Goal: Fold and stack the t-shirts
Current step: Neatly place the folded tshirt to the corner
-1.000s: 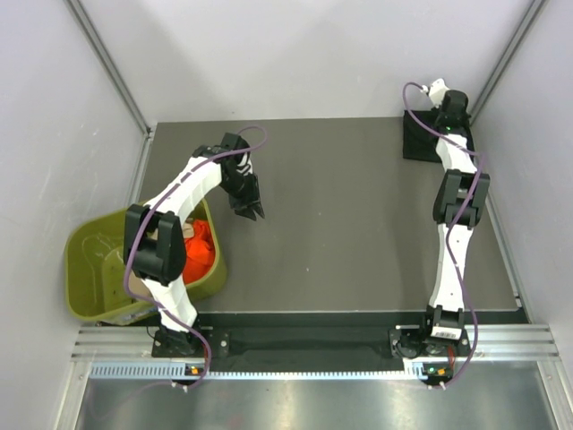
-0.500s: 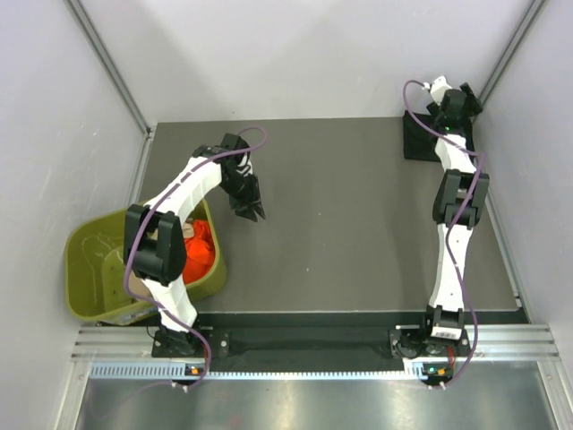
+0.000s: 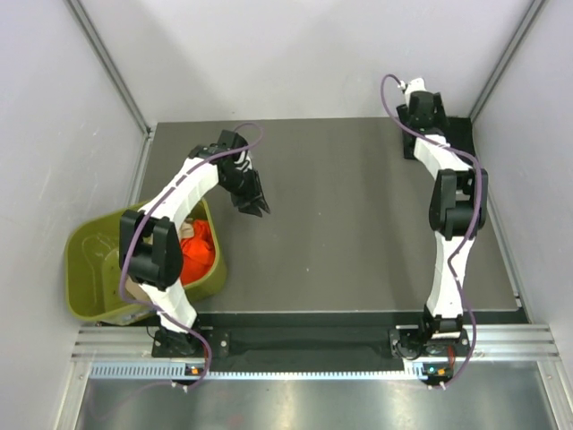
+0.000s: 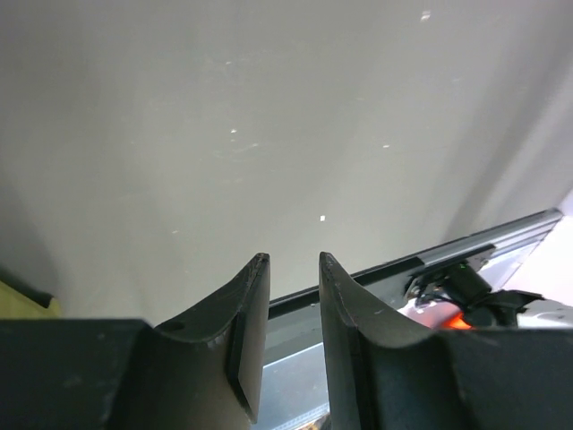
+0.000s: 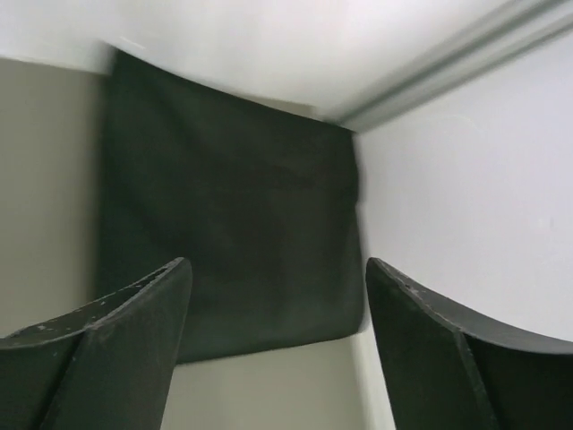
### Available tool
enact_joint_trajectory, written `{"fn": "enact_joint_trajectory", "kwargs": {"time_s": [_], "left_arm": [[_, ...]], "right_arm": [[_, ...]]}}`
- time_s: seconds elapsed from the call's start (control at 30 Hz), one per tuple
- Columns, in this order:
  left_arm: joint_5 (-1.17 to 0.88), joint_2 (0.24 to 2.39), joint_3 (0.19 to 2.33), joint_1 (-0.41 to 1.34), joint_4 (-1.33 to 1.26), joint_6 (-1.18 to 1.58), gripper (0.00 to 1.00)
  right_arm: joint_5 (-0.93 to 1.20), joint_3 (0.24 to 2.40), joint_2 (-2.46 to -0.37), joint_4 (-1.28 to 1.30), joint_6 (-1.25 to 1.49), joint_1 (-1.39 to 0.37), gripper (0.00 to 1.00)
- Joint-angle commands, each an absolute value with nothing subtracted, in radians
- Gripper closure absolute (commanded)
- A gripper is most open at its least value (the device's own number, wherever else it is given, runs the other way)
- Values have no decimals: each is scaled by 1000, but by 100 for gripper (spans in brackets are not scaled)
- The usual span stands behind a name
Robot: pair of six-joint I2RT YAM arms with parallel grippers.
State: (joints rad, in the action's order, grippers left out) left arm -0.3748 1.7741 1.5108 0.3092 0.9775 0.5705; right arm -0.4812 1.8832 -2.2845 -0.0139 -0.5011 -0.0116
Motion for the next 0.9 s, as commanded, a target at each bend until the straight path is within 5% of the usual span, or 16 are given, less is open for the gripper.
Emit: {"fn": "enact_joint_trajectory", "kwargs": {"time_s": [0.0,0.1,0.53,0.7,0.87], "left_arm": [[-402,1697,1499,308,925,606,66],[-402,1668,1474,308,902,626,66],[-393,1595,1396,308,844,669,66],[-380,1574,1381,308,848,666,66],[-365,1565,1378,308,867,657,66]], "right_arm": [[-370,1809,-2145,-3,-263,-35,28],[-290,1781,-2137,24,-224,-43,39],[-141,1877,-2278,72,-298,-32,39],[-164,1985,-2361,133,-285,-32,55],[-209,2066,-2394,204,-287,-35,59]]}}
